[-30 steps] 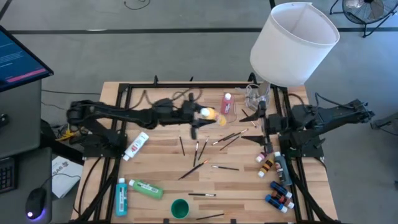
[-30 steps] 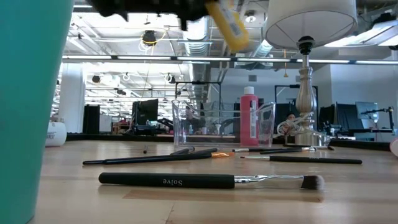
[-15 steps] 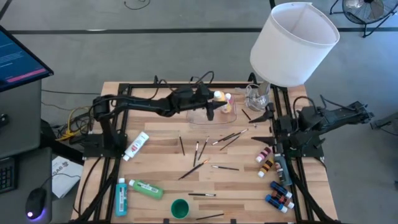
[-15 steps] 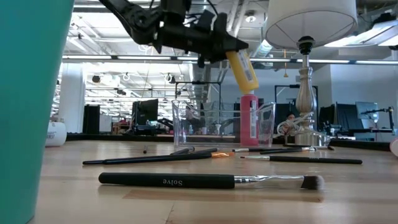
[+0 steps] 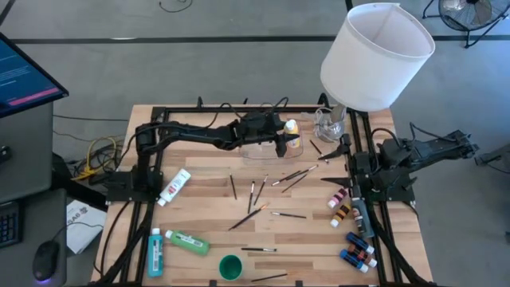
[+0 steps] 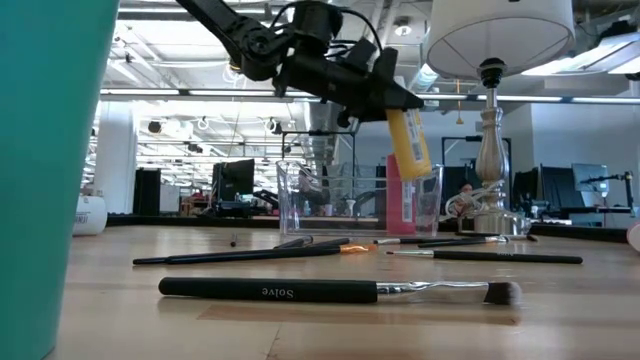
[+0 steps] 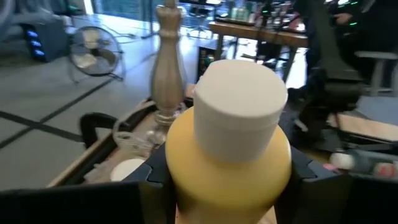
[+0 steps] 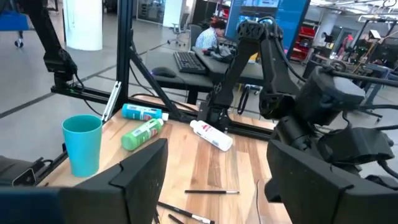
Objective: Pick & Place Paint Supplies
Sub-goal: Put the big yellow paint bottle into the transparent bin
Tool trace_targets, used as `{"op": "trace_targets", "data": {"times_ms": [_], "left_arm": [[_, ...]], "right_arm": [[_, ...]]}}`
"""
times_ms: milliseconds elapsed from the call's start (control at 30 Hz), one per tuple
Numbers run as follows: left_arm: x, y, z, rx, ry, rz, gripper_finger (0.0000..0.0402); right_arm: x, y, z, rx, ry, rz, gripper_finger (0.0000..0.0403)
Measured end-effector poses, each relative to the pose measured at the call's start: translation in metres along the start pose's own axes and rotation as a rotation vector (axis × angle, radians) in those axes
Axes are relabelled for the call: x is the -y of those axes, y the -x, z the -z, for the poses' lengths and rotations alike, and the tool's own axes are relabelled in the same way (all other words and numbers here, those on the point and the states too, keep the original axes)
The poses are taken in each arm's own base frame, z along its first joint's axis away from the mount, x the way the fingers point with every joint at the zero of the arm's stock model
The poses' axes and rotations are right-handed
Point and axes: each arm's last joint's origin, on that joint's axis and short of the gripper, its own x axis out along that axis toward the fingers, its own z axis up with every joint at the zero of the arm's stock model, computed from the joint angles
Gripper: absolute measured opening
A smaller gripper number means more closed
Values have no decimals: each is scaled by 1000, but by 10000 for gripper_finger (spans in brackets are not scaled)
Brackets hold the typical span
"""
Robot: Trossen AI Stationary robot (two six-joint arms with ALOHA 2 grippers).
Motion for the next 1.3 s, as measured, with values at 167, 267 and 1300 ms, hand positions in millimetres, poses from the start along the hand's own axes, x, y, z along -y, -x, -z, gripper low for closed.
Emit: {"op": "trace_targets", "data": {"times_ms": [167, 267, 1300], "left_arm": [[5, -4, 12, -39, -10, -26, 127], [6, -7, 18, -53, -8, -35, 127], [8, -38, 41, -56, -8, -61, 127]], "right_arm": [[0, 0, 0, -2, 2, 0, 268], [0, 0, 0, -1, 3, 0, 268], [1, 0, 0, 3, 17, 6, 268]]}}
